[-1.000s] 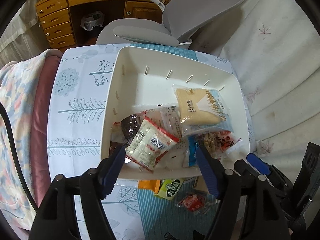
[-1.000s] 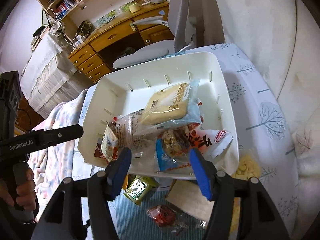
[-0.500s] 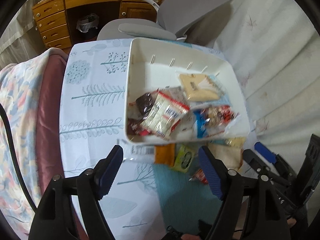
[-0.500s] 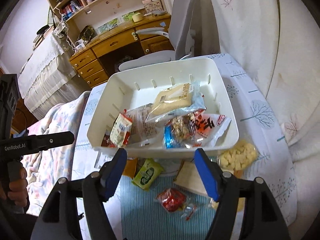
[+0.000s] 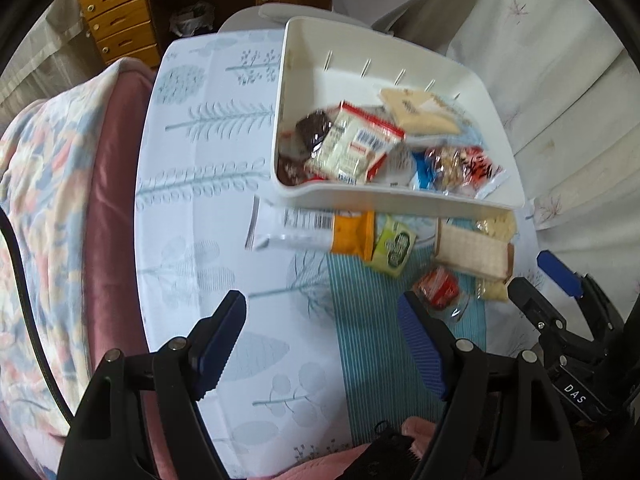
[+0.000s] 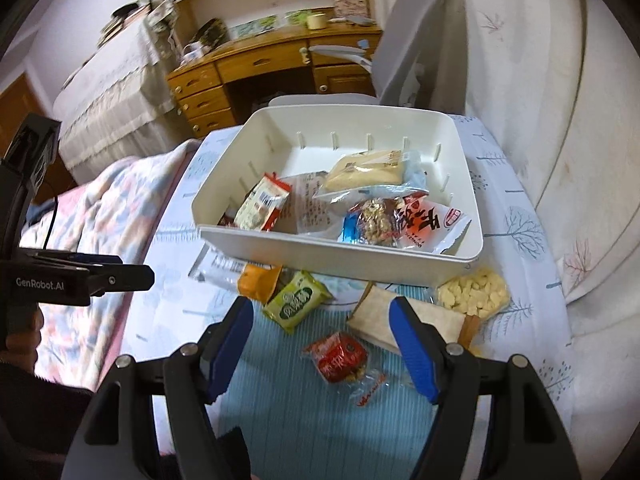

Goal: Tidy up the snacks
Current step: 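Withdraw both tools from the tray toward the remaining snacks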

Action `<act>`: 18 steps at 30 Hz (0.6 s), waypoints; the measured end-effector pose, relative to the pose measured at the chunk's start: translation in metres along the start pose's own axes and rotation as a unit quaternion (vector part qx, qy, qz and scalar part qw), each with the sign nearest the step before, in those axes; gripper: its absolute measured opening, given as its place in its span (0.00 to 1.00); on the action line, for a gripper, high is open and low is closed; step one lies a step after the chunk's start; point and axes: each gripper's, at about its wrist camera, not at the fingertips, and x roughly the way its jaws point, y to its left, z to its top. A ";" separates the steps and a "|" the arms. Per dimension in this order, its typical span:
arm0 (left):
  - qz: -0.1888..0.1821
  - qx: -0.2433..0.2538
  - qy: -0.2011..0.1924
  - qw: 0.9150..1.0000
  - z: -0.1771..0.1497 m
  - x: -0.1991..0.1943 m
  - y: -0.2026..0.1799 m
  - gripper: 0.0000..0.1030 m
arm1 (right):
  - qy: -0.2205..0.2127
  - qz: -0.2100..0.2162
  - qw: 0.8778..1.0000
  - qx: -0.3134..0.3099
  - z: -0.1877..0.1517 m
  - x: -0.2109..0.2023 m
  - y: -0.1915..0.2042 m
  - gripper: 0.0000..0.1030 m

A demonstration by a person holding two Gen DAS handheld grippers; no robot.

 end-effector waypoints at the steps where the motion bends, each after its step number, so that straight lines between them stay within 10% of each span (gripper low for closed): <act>1: 0.002 -0.003 0.001 1.000 -0.002 0.001 -0.002 0.74 | 0.001 0.002 1.000 -0.009 -0.001 0.001 -0.001 0.69; 18: 0.029 -0.113 -0.017 0.993 -0.020 0.018 -0.088 0.82 | 0.011 0.059 0.986 -0.155 -0.014 -0.005 -0.063 0.75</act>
